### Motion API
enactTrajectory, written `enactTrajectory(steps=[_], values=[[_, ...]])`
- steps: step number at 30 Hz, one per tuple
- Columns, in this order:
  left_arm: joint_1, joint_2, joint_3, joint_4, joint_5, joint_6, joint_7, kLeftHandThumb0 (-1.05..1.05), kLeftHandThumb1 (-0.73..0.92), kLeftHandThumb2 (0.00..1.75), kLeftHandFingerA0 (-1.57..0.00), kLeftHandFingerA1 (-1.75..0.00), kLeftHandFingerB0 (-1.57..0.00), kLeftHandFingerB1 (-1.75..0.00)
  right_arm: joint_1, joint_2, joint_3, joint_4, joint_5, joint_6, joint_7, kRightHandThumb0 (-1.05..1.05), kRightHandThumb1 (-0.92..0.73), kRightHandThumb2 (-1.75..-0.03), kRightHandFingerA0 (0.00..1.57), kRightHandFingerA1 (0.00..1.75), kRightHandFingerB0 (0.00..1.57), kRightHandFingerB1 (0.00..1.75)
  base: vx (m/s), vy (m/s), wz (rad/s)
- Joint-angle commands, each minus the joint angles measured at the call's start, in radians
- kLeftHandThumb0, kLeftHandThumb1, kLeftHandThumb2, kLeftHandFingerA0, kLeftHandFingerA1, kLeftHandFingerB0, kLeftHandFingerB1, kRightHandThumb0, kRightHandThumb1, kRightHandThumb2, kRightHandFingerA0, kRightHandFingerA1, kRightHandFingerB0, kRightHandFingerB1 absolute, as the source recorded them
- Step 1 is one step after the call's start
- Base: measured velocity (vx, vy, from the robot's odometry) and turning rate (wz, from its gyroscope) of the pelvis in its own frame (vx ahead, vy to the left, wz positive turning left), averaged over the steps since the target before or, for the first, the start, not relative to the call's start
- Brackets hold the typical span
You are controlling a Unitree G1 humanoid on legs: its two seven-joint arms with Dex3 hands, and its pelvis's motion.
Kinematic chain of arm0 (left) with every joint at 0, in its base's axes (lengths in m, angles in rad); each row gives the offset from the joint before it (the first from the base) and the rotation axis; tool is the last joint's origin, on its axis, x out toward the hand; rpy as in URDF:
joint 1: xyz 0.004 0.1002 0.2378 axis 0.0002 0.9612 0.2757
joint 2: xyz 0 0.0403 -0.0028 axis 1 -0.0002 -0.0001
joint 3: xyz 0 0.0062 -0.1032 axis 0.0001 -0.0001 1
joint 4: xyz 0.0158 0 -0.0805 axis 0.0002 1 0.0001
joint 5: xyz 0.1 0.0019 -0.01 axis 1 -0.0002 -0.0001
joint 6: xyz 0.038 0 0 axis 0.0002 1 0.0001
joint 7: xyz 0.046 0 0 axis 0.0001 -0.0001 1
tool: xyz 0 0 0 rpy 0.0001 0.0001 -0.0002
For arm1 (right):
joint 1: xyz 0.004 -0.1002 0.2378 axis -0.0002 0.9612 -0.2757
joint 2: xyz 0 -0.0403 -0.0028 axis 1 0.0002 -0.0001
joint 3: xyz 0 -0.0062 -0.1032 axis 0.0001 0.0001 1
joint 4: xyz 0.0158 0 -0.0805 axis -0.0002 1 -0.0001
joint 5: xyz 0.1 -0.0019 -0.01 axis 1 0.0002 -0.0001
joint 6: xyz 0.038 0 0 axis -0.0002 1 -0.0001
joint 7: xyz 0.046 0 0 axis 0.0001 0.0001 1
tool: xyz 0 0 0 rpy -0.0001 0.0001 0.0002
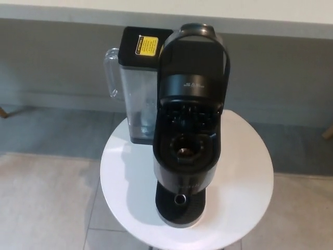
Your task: A coffee maker is kept on a small desk and the robot walks towards it and uses its right hand to push down the lid of the coffee maker to close it
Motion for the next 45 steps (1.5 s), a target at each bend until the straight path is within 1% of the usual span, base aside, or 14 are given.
enactTrajectory(steps=[1, 14, 19, 22, 23, 26, 27, 29, 31, 36, 38, 40, 41, 45], values=[[0.015, 0.007, -0.001, -0.004, -0.007, -0.020, -0.010, -0.78, 0.50, 0.86, -0.05, -0.59, -0.04, -0.42, -0.002, -0.010, 0.001, 0.001, 0.004, -0.013, -0.011, -0.84, -0.64, -1.06, 0.13, 0.50, 0.04, 0.27, 0.05, -0.044, 0.08], [0.007, 0.005, 0.006, 0.005, -0.011, -0.012, 0.000, -0.78, 0.48, 0.90, 0.00, -0.56, -0.07, -0.41, -0.013, -0.006, -0.009, 0.021, 0.019, -0.015, 0.007, -0.84, -0.81, -0.66, 0.16, 0.36, 0.06, 0.23, 0.00, -0.010, 0.01], [0.005, 0.006, 0.007, 0.000, -0.012, -0.012, -0.002, -0.78, 0.48, 0.89, -0.03, -0.57, -0.07, -0.43, -0.034, -0.011, -0.036, -0.020, 0.052, -0.004, 0.031, -0.97, -0.69, -1.07, 0.12, 0.47, 0.07, 0.20, 0.00, 0.000, 0.00], [0.005, 0.008, 0.003, 0.002, -0.006, -0.013, 0.007, -0.75, 0.48, 0.90, -0.02, -0.57, -0.05, -0.42, -0.076, -0.030, -0.049, -0.072, 0.063, -0.004, 0.057, -0.89, -0.84, -0.66, 0.18, 0.35, 0.00, 0.23, 0.00, 0.000, 0.00], [0.004, 0.010, 0.002, 0.001, -0.006, -0.014, 0.008, -0.75, 0.48, 0.90, -0.03, -0.57, -0.05, -0.43, -0.097, -0.041, -0.051, -0.099, 0.068, 0.016, 0.072, -0.92, -0.69, -1.10, 0.15, 0.46, 0.00, 0.20, 0.00, 0.000, 0.00], [0.005, 0.012, -0.010, 0.000, 0.005, -0.023, 0.013, -0.81, 0.53, 0.80, -0.12, -0.62, -0.04, -0.42, -0.137, -0.086, -0.042, -0.261, 0.060, 0.061, 0.096, -0.89, -0.71, -1.12, 0.14, 0.44, 0.00, 0.20, 0.00, 0.000, 0.00], [0.008, 0.007, -0.007, -0.002, -0.001, -0.024, 0.006, -0.81, 0.62, 0.60, -0.05, -0.62, -0.02, -0.41, -0.150, -0.100, -0.044, -0.320, 0.069, 0.093, 0.115, -0.92, -0.91, -0.68, 0.17, 0.32, 0.00, 0.20, 0.00, 0.000, 0.00], [0.003, 0.002, 0.004, 0.001, -0.012, -0.015, 0.003, -0.78, 0.48, 0.91, -0.02, -0.56, -0.08, -0.44, -0.196, -0.144, -0.033, -0.495, 0.053, 0.153, 0.129, -1.03, -0.81, -1.21, 0.12, 0.46, 0.00, 0.05, 0.00, 0.000, 0.00], [0.002, -0.001, 0.002, 0.000, -0.011, -0.016, -0.001, -0.80, 0.49, 0.92, 0.00, -0.57, -0.04, -0.42, -0.231, -0.169, -0.029, -0.620, 0.037, 0.218, 0.129, -0.97, -0.92, -0.72, 0.17, 0.41, 0.00, 0.20, 0.00, 0.000, 0.00], [-0.001, -0.003, -0.003, 0.002, -0.003, -0.014, 0.007, -0.90, 0.53, 0.92, -0.03, -0.60, -0.05, -0.47, -0.350, -0.190, 0.001, -0.815, 0.029, 0.358, 0.163, -0.97, -0.92, -0.68, 0.22, 0.51, 0.00, 0.27, 0.00, 0.000, 0.00], [0.002, -0.004, -0.001, 0.000, -0.007, -0.014, 0.002, -0.86, 0.51, 0.91, -0.01, -0.59, -0.05, -0.48, -0.397, -0.193, 0.019, -0.868, 0.027, 0.394, 0.180, -0.99, -0.76, -1.15, 0.22, 0.57, 0.05, 0.14, 0.00, 0.000, 0.00], [0.000, -0.004, 0.011, 0.001, -0.019, -0.008, 0.000, -0.76, 0.46, 0.91, 0.00, -0.57, -0.04, -0.45, -0.456, -0.193, 0.047, -0.915, 0.007, 0.441, 0.188, -0.94, -0.90, -0.67, 0.28, 0.52, 0.01, 0.30, 0.00, 0.000, 0.00], [0.002, -0.005, 0.011, 0.001, -0.018, -0.009, -0.003, -0.76, 0.64, 0.60, -0.05, -0.61, -0.03, -0.41, -0.484, -0.191, 0.058, -0.925, 0.001, 0.461, 0.190, -0.97, -0.72, -1.14, 0.32, 0.62, 0.07, 0.17, 0.00, 0.000, 0.00], [0.007, -0.007, 0.017, 0.003, -0.021, -0.009, -0.004, -0.79, 0.61, 0.59, -0.04, -0.62, -0.03, -0.45, -0.614, -0.182, 0.107, -0.956, -0.029, 0.562, 0.202, -1.05, -0.72, -1.16, 0.35, 0.62, 0.08, 0.22, 0.00, 0.000, 0.00]])
